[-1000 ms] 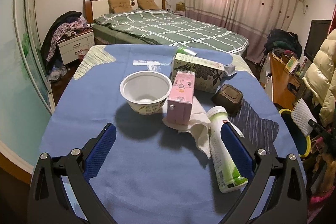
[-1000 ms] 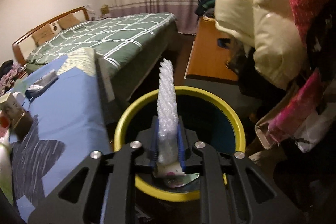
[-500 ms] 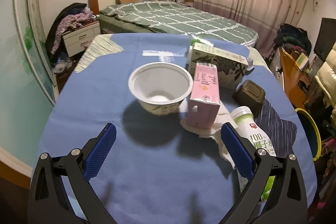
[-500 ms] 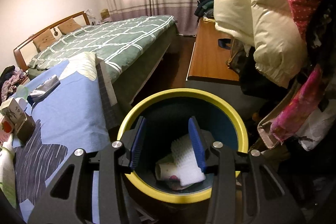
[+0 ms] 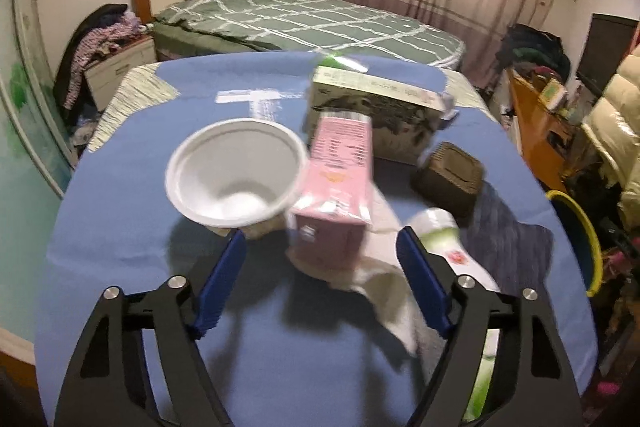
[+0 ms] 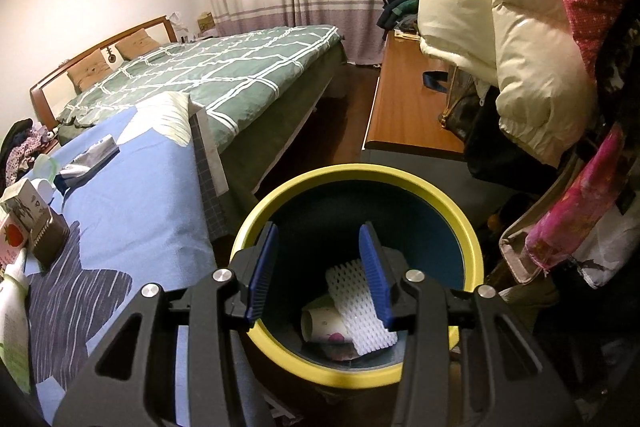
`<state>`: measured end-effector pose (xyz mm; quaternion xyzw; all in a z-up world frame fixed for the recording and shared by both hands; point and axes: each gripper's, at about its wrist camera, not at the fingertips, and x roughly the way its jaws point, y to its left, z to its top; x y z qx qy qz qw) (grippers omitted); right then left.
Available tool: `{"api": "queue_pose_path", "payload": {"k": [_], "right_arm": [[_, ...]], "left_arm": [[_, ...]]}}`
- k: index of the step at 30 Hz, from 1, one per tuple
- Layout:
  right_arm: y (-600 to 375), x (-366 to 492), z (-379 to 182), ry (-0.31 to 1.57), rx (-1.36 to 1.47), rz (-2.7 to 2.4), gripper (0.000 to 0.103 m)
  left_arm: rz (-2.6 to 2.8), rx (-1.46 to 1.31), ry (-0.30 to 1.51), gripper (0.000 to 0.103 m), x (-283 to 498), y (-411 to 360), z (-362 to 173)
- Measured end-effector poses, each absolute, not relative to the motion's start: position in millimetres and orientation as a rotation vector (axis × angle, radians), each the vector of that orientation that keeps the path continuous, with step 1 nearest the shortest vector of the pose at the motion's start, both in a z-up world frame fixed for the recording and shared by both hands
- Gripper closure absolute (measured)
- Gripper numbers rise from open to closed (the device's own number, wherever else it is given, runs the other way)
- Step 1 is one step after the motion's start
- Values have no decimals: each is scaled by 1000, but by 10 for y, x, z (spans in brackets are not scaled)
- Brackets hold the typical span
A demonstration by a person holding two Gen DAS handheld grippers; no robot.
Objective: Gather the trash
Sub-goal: 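Grasp the coconut-water bottle with the left tool and lift it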
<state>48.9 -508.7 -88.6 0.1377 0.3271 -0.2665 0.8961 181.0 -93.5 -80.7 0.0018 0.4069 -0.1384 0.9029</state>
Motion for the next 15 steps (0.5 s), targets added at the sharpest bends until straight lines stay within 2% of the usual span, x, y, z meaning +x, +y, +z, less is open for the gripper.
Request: {"api": "queue_pose_path", "payload": {"k": [8,15], "right_arm": [[-5036,515,-900,675,293,-528,62],[-4968,526,-875,668,294,-487,62]], "left_arm": [[-398,24,844,26,1102,-1260,-652],[-377,108,871,26,834,-1593,-891]]}}
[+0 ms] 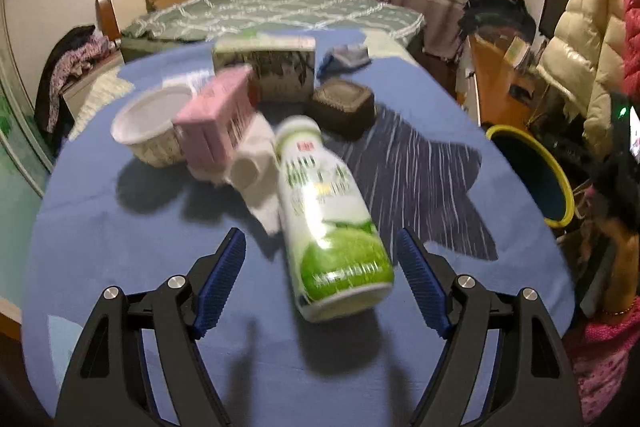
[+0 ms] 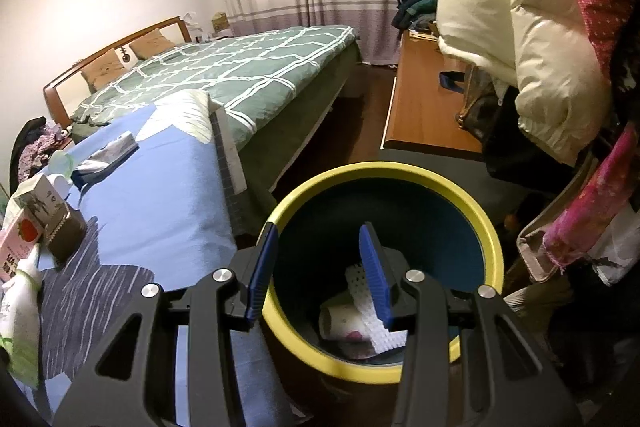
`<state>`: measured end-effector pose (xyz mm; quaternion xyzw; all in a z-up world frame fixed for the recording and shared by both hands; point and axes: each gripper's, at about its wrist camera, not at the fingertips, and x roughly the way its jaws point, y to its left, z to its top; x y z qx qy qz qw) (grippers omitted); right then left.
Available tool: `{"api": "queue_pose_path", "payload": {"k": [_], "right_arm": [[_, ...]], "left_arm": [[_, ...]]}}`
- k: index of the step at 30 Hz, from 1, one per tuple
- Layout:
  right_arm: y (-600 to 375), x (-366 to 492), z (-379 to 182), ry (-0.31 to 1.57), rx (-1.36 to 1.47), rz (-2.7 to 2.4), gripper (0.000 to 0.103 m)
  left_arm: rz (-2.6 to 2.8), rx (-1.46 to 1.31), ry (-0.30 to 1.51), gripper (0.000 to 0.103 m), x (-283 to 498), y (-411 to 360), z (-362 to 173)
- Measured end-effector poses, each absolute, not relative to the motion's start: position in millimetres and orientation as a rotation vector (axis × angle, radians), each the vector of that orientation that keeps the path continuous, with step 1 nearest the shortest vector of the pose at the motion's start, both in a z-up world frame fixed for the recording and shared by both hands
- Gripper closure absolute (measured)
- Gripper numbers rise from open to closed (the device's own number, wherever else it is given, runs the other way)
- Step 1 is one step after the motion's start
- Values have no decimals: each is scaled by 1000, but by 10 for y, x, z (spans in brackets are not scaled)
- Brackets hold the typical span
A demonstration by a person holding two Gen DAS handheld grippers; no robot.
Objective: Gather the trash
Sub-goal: 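Grasp the coconut-water bottle with the left tool and lift it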
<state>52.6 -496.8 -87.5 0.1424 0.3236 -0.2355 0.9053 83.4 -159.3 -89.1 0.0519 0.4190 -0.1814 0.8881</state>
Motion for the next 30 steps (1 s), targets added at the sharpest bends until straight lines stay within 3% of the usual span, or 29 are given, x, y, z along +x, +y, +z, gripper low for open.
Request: {"api": "queue_pose_path", "payload": {"k": [6,11,30], "right_arm": [[-4930,511,-852,662,299,-462,62],[-4918,475,-844,655,304,-451,62],[-4967,291,-747,606,328,-449,62]], "left_arm": [[-361,98,920,34,866,-1614,-1109],[-359,97,920,48,841,-1603,-1164],[-405,138,700,51,915,-1623,-351]]}}
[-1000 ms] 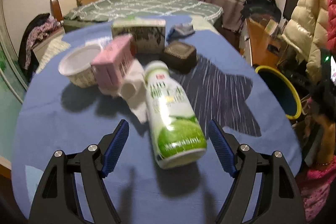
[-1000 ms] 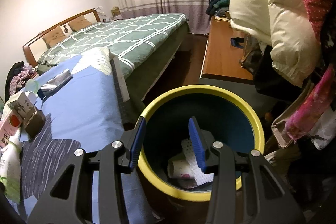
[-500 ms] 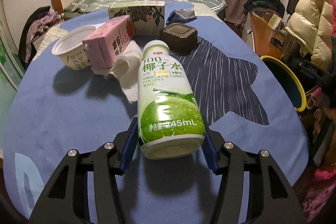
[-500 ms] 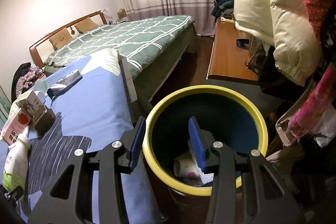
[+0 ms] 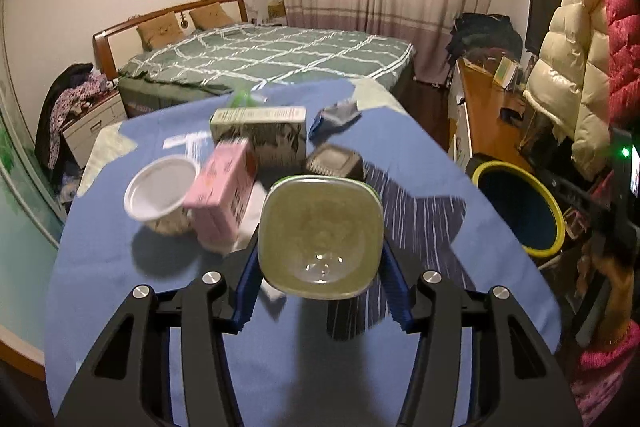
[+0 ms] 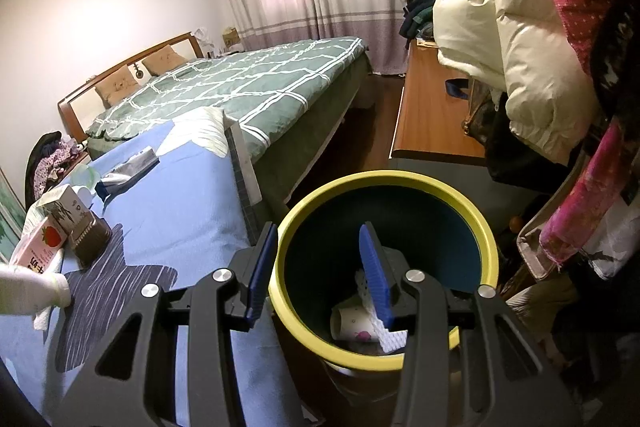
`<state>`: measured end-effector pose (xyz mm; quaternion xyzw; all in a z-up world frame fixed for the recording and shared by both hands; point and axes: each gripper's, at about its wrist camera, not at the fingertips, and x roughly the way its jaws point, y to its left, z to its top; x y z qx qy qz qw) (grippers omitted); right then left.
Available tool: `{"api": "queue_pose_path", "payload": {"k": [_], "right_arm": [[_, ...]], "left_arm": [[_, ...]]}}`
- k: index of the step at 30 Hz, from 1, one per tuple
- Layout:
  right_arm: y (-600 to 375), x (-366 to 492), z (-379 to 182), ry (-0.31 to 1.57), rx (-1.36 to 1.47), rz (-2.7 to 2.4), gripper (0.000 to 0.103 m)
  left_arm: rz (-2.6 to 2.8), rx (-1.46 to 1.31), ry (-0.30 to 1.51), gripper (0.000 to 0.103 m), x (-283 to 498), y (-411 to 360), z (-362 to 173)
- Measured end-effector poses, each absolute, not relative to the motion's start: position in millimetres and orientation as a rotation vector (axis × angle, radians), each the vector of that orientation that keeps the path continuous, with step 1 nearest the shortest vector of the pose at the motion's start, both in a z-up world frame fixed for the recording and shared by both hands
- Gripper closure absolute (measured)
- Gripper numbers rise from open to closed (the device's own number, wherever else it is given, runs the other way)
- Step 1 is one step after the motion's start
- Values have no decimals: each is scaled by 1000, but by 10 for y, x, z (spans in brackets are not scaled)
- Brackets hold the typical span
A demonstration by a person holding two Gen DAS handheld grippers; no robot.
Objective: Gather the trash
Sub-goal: 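Grasp the coconut-water bottle with the left tool and lift it, then drop the bottle into the yellow bin with the left tool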
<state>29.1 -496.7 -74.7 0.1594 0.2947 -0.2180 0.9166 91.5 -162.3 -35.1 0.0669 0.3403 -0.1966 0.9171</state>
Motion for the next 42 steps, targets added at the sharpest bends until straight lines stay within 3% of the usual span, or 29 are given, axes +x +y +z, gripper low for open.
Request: {"api": "queue_pose_path", "payload": {"k": [12,23,34,42], "right_arm": [[-5073,241,-749,605,341,-462,62],[-5141,162,-728,599,340,-467,62],[-5441,-194,-702,583,344,-544,62],[-5680,-480,-756,593,358,-597,62]], "left_arm": [[-425,134,678,52,1293,-1886,-192],[-501,155,630,52,1128,-2103,61],[-756,190,609,52,926,-3150,317],[-894,222,642,52,836,-4189,141]]}}
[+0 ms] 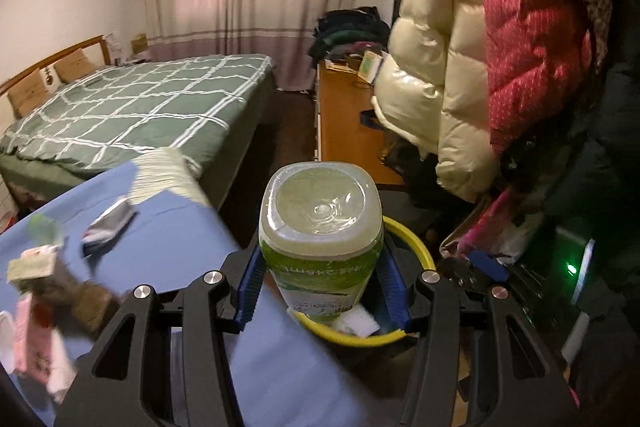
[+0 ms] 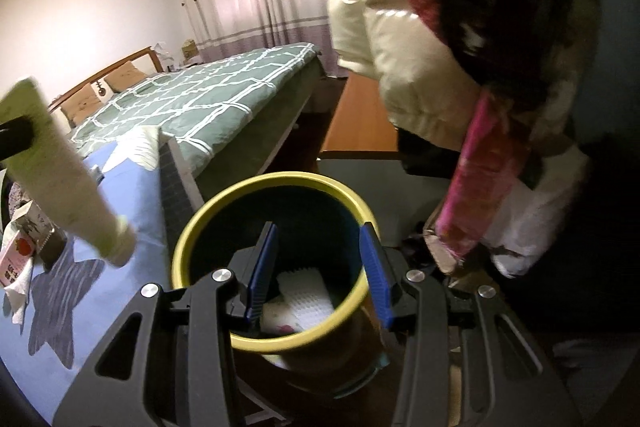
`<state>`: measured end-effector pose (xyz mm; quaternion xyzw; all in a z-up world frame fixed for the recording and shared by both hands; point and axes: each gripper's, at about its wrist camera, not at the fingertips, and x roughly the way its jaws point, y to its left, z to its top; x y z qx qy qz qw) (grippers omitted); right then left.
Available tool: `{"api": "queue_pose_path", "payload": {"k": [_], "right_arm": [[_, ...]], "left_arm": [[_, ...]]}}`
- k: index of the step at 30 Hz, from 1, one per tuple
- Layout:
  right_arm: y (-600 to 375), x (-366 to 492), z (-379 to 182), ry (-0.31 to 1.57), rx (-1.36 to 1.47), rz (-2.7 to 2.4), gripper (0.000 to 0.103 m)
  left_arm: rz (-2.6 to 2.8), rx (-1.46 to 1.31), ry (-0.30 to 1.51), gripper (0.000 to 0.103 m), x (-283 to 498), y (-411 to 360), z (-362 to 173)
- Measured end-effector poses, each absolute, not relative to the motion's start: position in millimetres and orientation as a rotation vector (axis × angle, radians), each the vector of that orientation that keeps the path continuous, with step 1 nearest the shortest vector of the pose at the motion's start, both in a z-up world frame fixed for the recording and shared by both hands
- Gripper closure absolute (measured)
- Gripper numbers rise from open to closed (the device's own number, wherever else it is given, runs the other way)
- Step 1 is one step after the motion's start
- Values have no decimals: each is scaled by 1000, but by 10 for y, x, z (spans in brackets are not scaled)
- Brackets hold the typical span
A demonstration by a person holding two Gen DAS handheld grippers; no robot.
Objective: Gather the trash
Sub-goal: 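Drop the bottle into the yellow bin with the left tool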
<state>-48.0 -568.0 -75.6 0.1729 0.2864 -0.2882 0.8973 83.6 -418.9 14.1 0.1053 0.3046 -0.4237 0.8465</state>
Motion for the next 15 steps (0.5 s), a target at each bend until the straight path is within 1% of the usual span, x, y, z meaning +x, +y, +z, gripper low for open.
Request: {"api": "queue_pose_path", "payload": {"k": [4,8,9,10,11,14,15], "right_arm": [[-5779,-590,-784,593,376,-616,61],[-5819,-639,-795,595,383,-622,56],[-5819,-640,-794,595,384,-622,56],[-5812,-634,-791,595,384,-621,56],[-5808,-624,-787,596,383,-619,56],[-5772,-589,-778,597,373,-606,56],[-5744,-563,-776,598,370,-595,56]], "left_arm": [[-910,245,691,52,898,-4606,-132],[-916,283,768,51,997,-4914,-416],[-908,290,777,49,1007,-4942,-463],[-892,297,778,38,1010,-4958,-504],[-882,293,769,30,1011,-4947,-512],[-852,276,718,24,990,-4785,-392],[-837,263,698,23,983,-4678,-315]]}}
